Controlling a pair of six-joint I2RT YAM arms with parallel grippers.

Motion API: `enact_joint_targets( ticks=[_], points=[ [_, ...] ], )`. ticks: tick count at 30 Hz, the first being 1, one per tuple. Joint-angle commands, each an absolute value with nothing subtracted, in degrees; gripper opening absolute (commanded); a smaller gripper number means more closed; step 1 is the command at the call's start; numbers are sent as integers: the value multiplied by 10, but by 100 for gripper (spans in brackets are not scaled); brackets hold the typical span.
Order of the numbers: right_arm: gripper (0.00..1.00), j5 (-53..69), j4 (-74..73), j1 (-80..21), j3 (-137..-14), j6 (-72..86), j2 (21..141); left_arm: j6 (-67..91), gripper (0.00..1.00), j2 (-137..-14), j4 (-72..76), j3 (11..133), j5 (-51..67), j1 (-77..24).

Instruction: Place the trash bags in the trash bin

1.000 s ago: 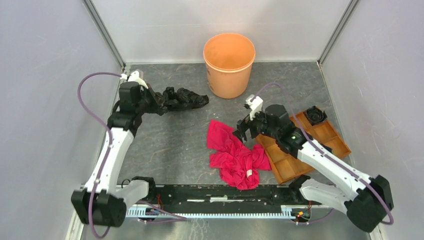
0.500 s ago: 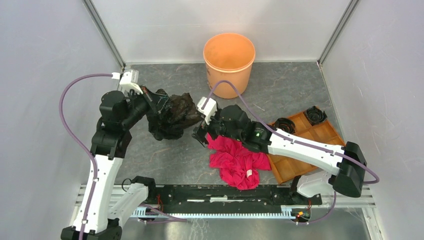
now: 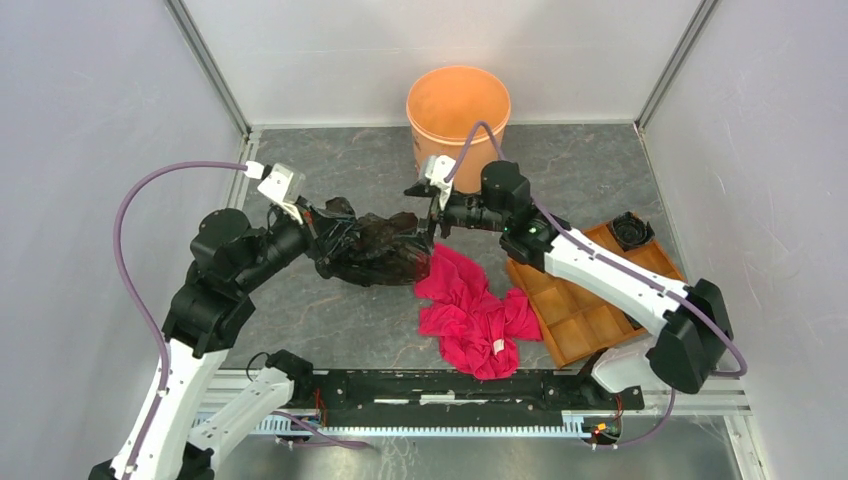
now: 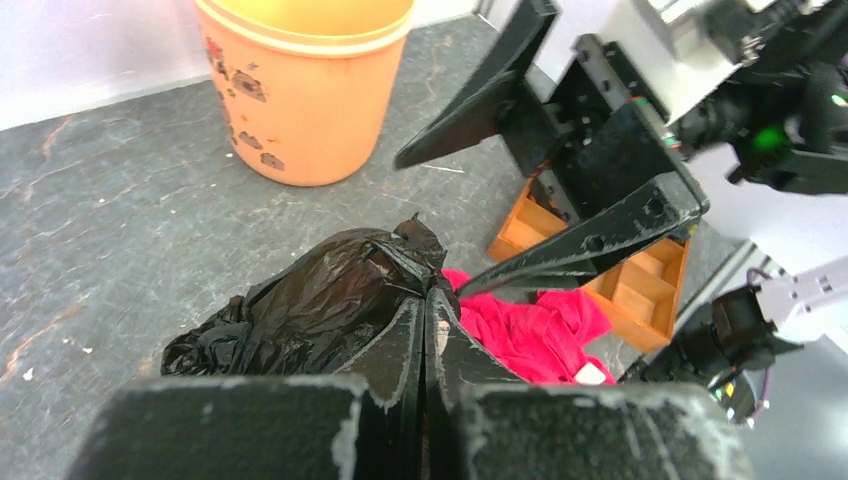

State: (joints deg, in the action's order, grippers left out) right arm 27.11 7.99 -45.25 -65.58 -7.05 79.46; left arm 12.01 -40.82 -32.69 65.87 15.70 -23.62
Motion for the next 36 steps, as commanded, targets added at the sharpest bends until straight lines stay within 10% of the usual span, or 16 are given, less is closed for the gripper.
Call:
enact_joint_targets(
  ticks=[1,5,14,19,24,36],
  points=[
    [98,456,103,-461,-699,-95,837,62,2,-417,-323,662,190,-260],
    [98,470,136,-462,-694,-67,863,60,2,-425,-323,669,191,-261],
    [55,347,186,-458,-584,-33,777,72,2,-469,-338,711,143,-261],
    [1,241,159,-455,-544,-20,718,125,17,-521,-342,745,115,-261],
    [0,19,118,-438,-524,78,662,215,82,-593,-374,805,64,-261],
    [0,-18,56,-313,-434,139,607,385,99,-533,-360,673,-30,-261]
  ],
)
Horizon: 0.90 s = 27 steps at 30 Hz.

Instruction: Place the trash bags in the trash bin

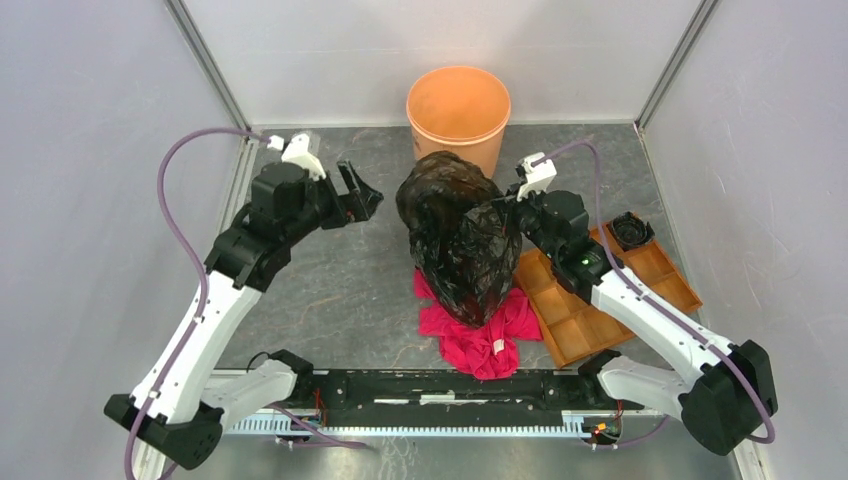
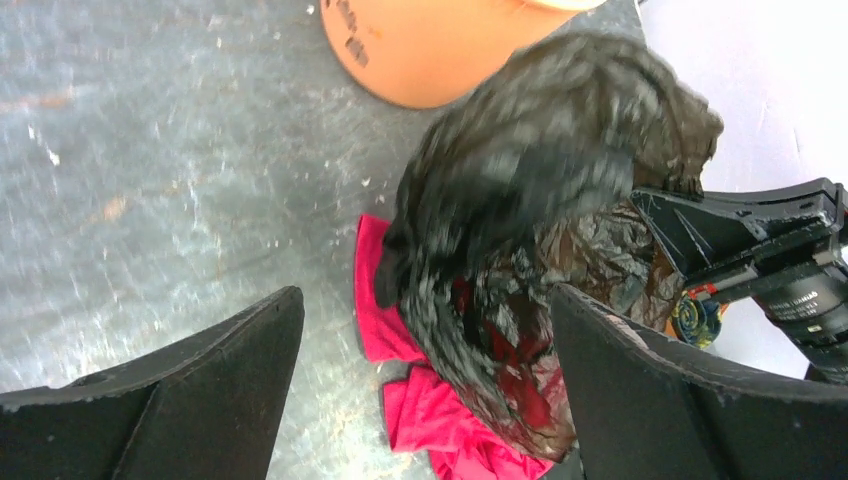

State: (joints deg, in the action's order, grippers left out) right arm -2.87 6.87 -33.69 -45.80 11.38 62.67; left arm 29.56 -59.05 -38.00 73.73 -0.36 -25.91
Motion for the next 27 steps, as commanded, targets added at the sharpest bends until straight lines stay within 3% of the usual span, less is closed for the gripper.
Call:
enact_joint_targets(
  ticks=[1,6,10,19,27],
  points=[
    [0,-11,56,-309,-430,139,605,401,99,-521,-340,640,-9,-261],
    [0,30,58,-295,-425,137,600,478,93,-513,-206,483,134,-261],
    [0,72,59,-293,-424,131,596,486,89,-584,-118,450,190,-260],
    [1,90,40,-292,-426,103,567,453,87,-799,-41,544,274,-256],
    [0,97,13,-291,-443,83,561,432,66,-933,-35,651,281,-257]
  ],
)
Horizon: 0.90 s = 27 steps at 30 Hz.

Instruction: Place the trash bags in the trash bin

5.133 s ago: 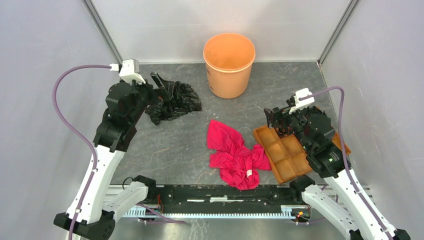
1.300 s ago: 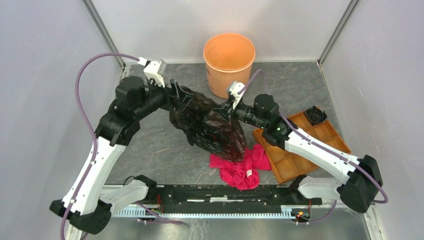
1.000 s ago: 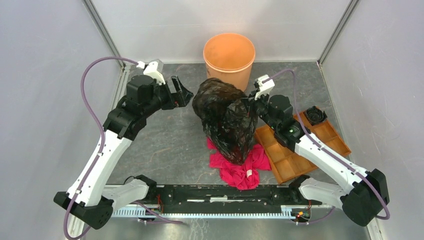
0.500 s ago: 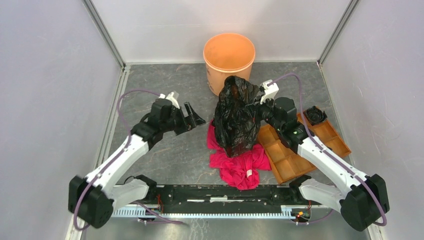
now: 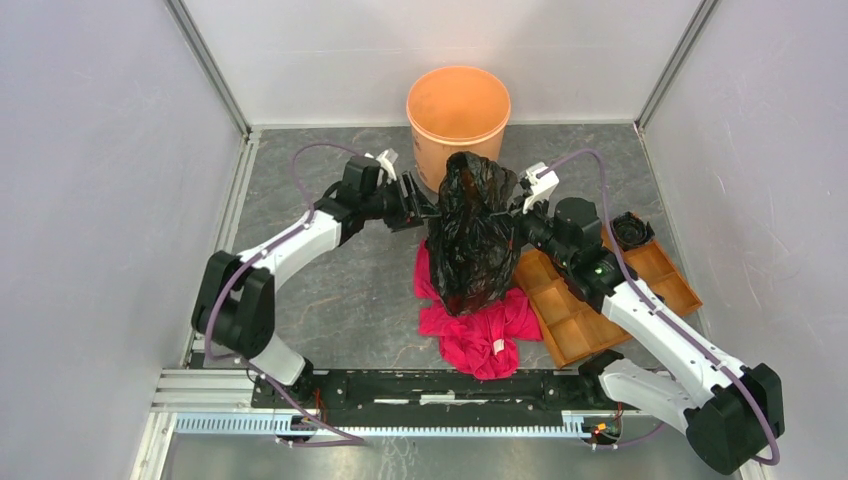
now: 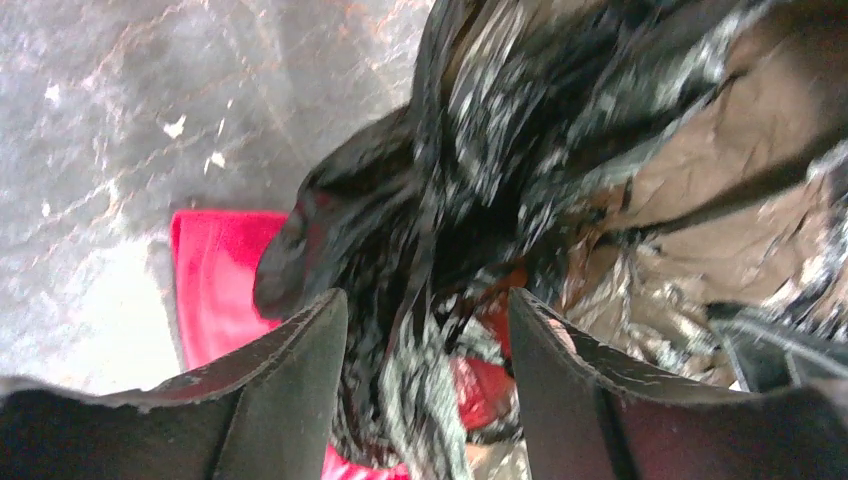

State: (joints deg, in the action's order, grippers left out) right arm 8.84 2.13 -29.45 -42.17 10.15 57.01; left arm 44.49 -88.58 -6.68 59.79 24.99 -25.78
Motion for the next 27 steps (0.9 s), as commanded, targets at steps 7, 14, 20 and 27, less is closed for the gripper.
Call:
enact_joint_targets(
  ticks=[7,14,20,27],
  points=[
    [0,103,7,-291,-437,80,553,463,35,-969,38,628,324,-259],
    [0,106,12,-291,-428,83,560,413,5,-934,-35,610,254,-259],
    [0,107,14,-291,-421,89,574,375,2,-845,-114,569,101,-260],
    [1,141,2,-296,-470,128,682,396,2,-702,-239,501,-118,-196]
  ],
)
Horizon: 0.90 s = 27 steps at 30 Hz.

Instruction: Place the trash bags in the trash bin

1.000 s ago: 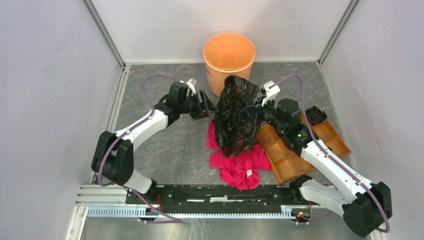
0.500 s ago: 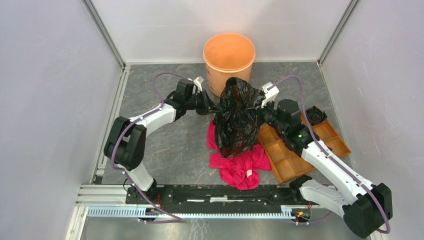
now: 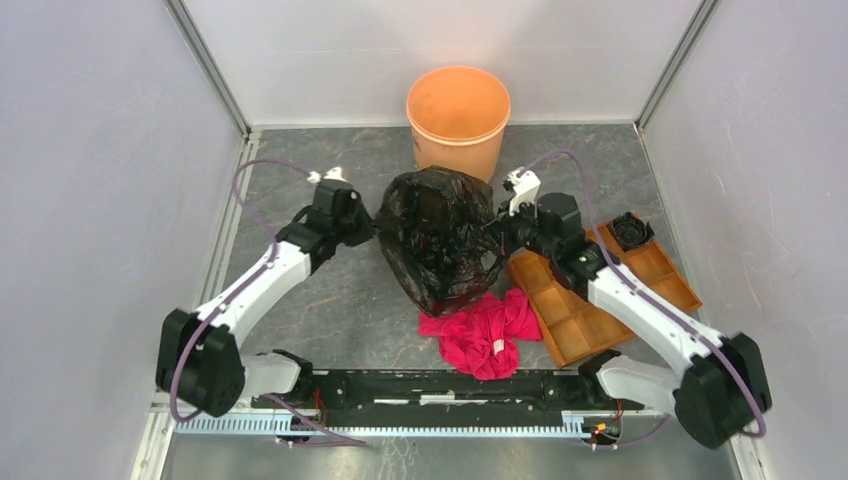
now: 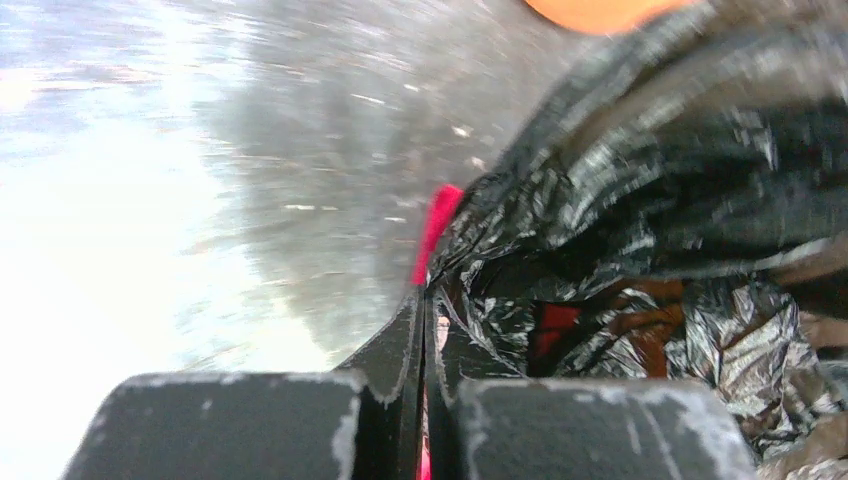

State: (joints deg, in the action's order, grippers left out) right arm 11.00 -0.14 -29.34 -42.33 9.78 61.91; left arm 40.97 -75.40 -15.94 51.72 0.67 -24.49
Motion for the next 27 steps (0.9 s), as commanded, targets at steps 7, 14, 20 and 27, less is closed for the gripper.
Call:
enact_joint_targets(
  ticks=[7,14,20,27],
  points=[
    [1,103,-202,-346,-903,54,833,311,2,-628,-365,808,-78,-134],
    [0,141,-24,-398,-950,88,733,300,2,-493,-232,956,53,-134],
    [1,154,254,-406,-653,145,627,322,2,-342,-199,724,-68,-134],
    [1,201,169,-405,-556,215,719,332,2,-286,-367,521,-206,-134]
  ],
)
